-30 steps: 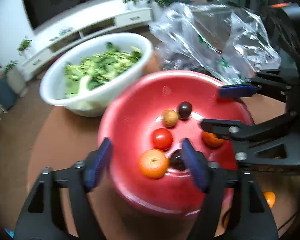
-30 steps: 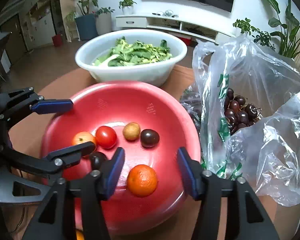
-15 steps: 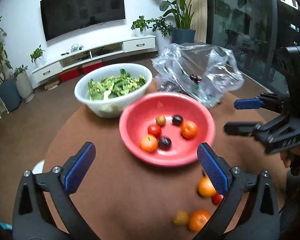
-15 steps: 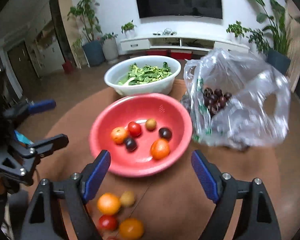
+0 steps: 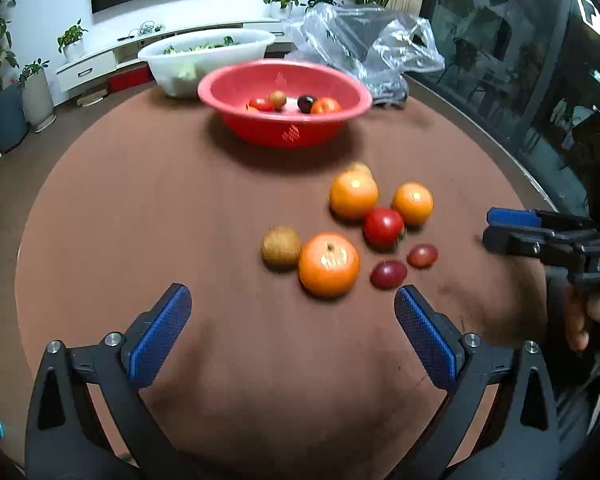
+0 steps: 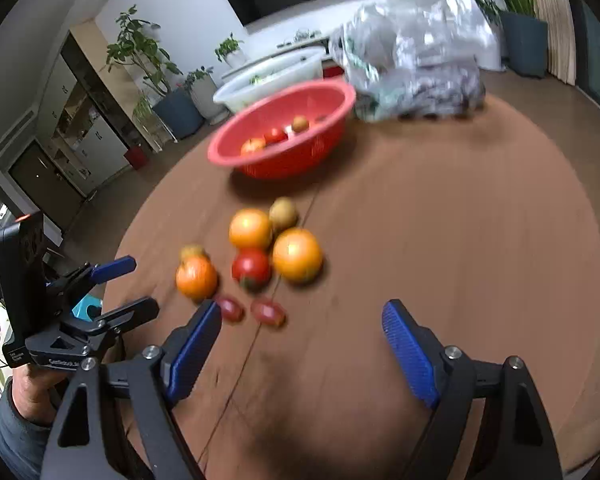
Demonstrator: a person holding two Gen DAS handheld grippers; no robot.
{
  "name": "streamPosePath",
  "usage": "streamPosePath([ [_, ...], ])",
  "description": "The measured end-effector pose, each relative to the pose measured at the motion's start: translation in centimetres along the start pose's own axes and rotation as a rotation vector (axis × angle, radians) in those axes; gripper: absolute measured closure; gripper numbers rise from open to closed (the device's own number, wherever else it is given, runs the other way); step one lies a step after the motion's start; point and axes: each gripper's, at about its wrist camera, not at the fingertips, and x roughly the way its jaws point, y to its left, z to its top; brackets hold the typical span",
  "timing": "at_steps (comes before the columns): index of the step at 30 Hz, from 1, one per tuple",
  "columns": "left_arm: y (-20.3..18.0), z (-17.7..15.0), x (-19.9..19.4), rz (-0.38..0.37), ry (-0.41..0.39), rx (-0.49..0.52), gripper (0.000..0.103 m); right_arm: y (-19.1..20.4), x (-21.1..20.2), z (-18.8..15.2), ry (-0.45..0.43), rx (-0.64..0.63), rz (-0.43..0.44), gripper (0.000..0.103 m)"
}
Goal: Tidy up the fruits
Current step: 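Move both open tools back toward the remaining fruit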
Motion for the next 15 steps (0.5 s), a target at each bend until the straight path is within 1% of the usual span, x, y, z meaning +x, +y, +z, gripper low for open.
streamPosePath([
  [2, -0.3, -0.3, 0.1, -0.001, -0.004, 0.011, 0.0, 0.2, 0.1, -0.7, 0.008, 0.002, 0.001, 0.018],
  [4, -0.3, 0.0, 0.2, -0.006, -0.012, 0.023, 0.0, 0.6, 0.2, -1.1, 0.01, -0.007, -0.004, 0.018],
  [6, 0.4, 0.5, -0.3, -0.017, -0.019, 0.035, 0.0, 0.9, 0.1, -1.3, 0.006, -0.018, -0.008, 0.02],
  [9, 0.9, 1.6, -0.7, -0.035, -0.021, 0.082, 0.001, 1.1, 0.2, -1.3, 0.011, -0.027, -0.019, 0.026],
  [10, 0.7, 1.6, -0.8, -0.038, -0.018, 0.103, 0.001, 1.1, 0.3, -1.4, 0.015, -0.029, -0.026, 0.029],
  [11, 0.5, 1.8, -0.8, -0.038, -0.016, 0.123, 0.002, 1.2, 0.4, -1.3, 0.021, -0.036, -0.036, 0.032],
  [13, 0.1, 1.9, -0.5, -0.053, -0.002, 0.153, 0.01, 1.5, 0.8, -1.3, 0.036, -0.067, -0.058, 0.036],
  [15, -0.3, 1.9, 0.0, -0.062, 0.016, 0.162, 0.021, 1.9, 1.3, -1.2, 0.052, -0.098, -0.071, 0.039],
])
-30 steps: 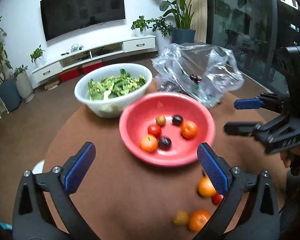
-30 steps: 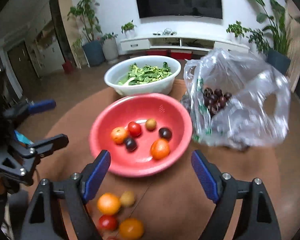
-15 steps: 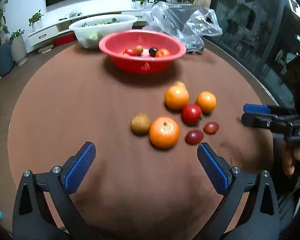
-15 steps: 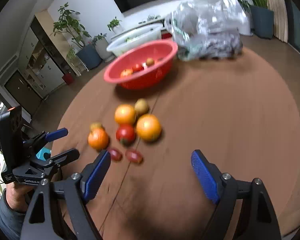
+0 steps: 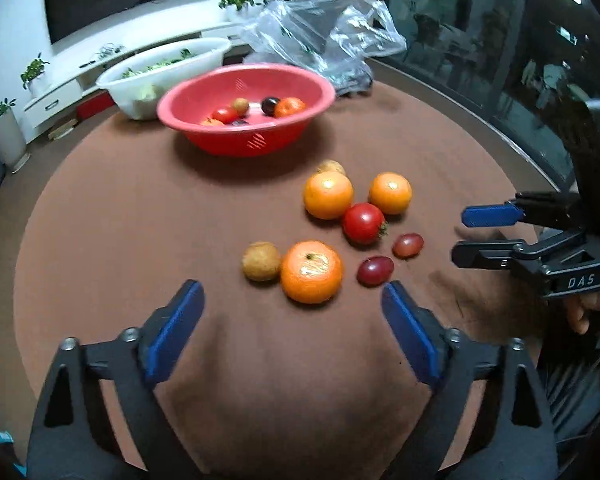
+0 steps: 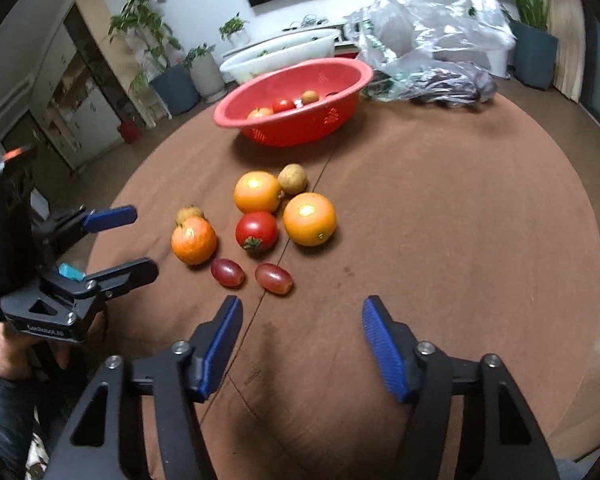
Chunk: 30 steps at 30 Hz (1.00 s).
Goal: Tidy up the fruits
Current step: 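Move both open tools back toward the remaining fruit, then close the left tool around a tangerine on the table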
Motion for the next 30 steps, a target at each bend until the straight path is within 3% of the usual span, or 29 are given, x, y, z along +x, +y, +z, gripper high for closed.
streamPosePath([
  [4, -0.9, -0.1, 1.2, -0.023, 0.025, 0.022, 0.033, 0.8, 0.9, 0.2, 0.028, -0.056, -0.012, 0.046],
  [6, -1.1, 0.0, 1.7, -0.032, 0.033, 0.026, 0.045, 1.1, 1.5, 0.3, 0.041, -0.082, -0.013, 0.05],
  [13, -0.5, 0.5, 2.3, -0.028, 0.038, 0.005, 0.049, 1.5, 2.2, 0.3, 0.063, -0.118, -0.019, 0.056],
  [17, -0.7, 0.6, 3.1, -0.033, 0.056, 0.004, 0.064, 1.6, 2.2, 0.4, 0.062, -0.123, -0.021, 0.057],
  [30, -0.4, 1.0, 3.5, -0.033, 0.037, -0.024, 0.066, 2.6, 2.7, 0.9, 0.071, -0.183, -0.025, 0.065],
])
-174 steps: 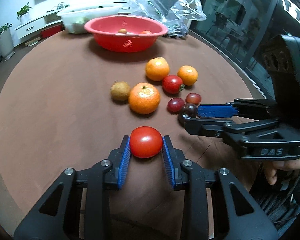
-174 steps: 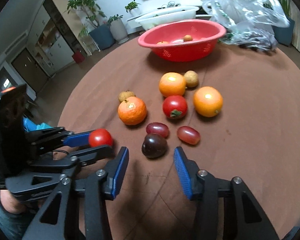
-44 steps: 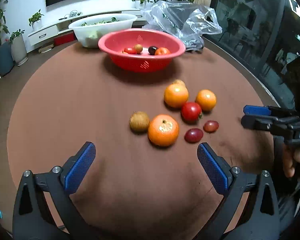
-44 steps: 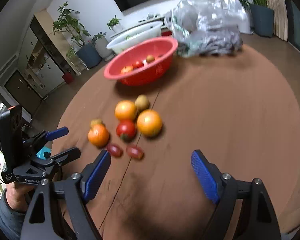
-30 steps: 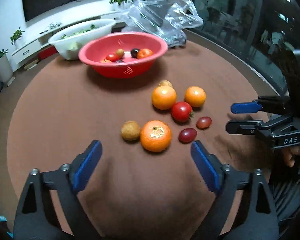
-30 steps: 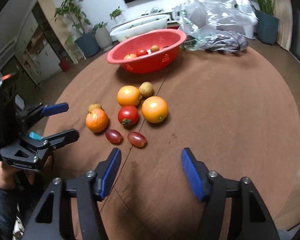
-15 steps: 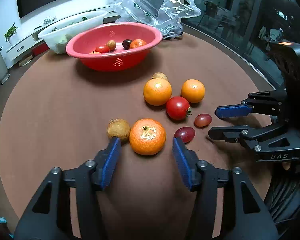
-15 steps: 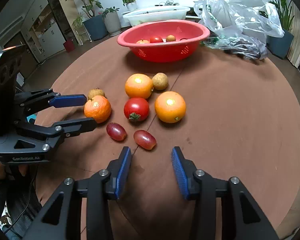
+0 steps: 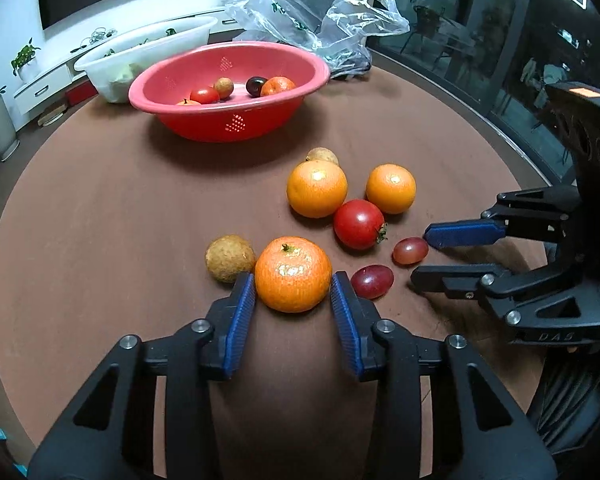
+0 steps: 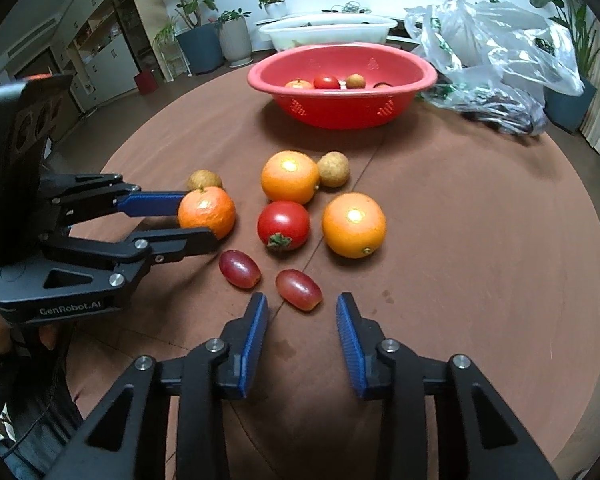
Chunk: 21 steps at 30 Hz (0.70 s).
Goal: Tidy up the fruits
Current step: 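Close the left tool around a tangerine on the table, then grasp a red grape with the right tool while the left tool holds the tangerine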
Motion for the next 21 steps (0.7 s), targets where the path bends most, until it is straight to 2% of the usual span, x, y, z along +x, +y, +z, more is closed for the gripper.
streamPosePath([
  [11, 0.5, -0.9, -1.2, -0.012, -0.023, -0.035, 0.066, 0.6, 0.6, 0.7, 0.014, -0.07, -0.026, 0.071],
  [18, 0.4, -1.7, -1.8, -0.023, -0.027, -0.054, 0.066, 1.3, 1.0, 1.0, 0.018, -0.134, -0.038, 0.071],
  [21, 0.4, -1.9, -2.0, -0.027, -0.028, -0.057, 0.066, 1.4, 1.0, 1.1, 0.021, -0.153, -0.035, 0.075],
])
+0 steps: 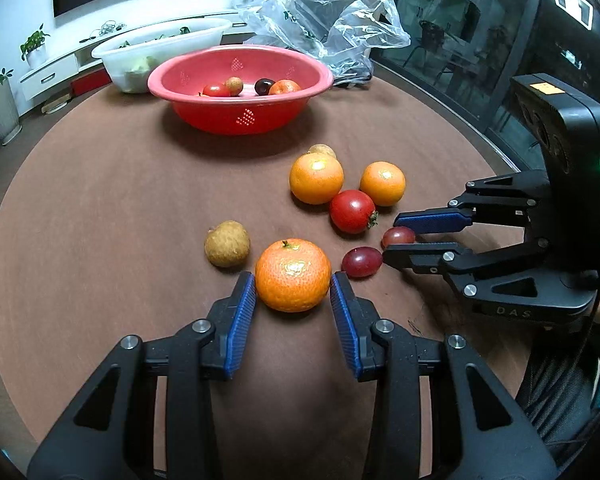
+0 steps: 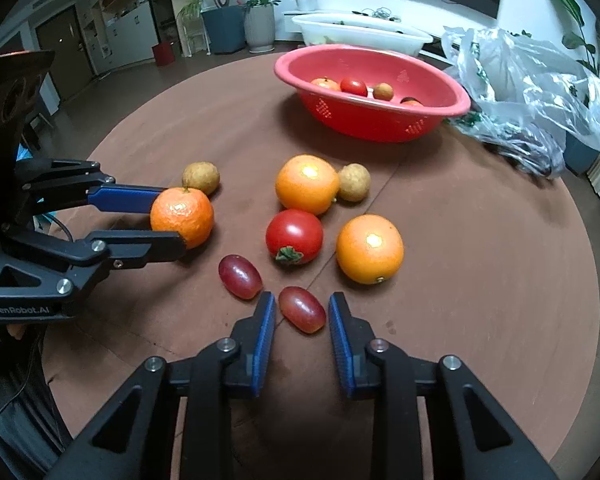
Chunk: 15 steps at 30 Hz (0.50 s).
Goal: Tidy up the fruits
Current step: 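Grasp a red grape with the right tool while the left tool holds the tangerine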
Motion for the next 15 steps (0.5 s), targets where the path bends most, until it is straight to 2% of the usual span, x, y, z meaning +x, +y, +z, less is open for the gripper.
streamPosePath([
  [6, 0.13, -0.13, -0.13, -0.002, -0.005, -0.01, 0.067, 0.6, 0.0, 0.11, 0.002, -0.043, -0.018, 0.078],
  [15, 0.11, -0.19, -0.13, -0.001, -0.006, -0.011, 0.067, 0.34, -0.26, -0.06, -0.004, -0.015, -0.005, 0.078],
])
